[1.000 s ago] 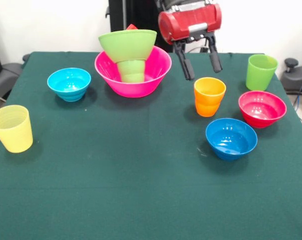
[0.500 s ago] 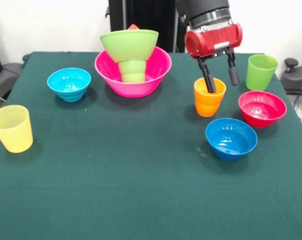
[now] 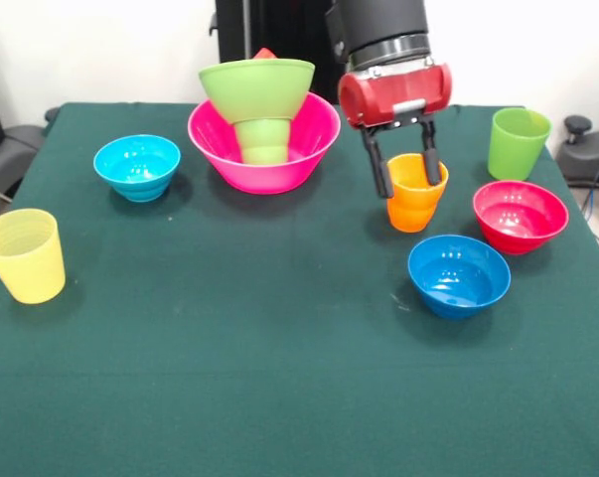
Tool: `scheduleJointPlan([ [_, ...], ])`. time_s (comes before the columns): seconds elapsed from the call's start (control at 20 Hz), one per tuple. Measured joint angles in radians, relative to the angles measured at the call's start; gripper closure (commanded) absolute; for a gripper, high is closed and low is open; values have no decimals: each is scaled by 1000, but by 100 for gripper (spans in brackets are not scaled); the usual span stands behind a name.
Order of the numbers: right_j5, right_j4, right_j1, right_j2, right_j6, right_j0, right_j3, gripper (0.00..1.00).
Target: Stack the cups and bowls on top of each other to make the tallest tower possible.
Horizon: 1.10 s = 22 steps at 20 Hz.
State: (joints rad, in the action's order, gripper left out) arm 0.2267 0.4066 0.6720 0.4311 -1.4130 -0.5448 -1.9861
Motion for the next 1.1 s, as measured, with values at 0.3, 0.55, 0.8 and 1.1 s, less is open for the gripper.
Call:
scheduleJointPlan([
  [0.3,-9,0,-41,-83,0,34,49,0],
  [0.55,-31,0,-64,-125,0,59,77,0],
  [0.8,-33,0,-81,-151,0,78,95,0],
  [1.1,-35,0,-98,-175,0,89,112,0],
])
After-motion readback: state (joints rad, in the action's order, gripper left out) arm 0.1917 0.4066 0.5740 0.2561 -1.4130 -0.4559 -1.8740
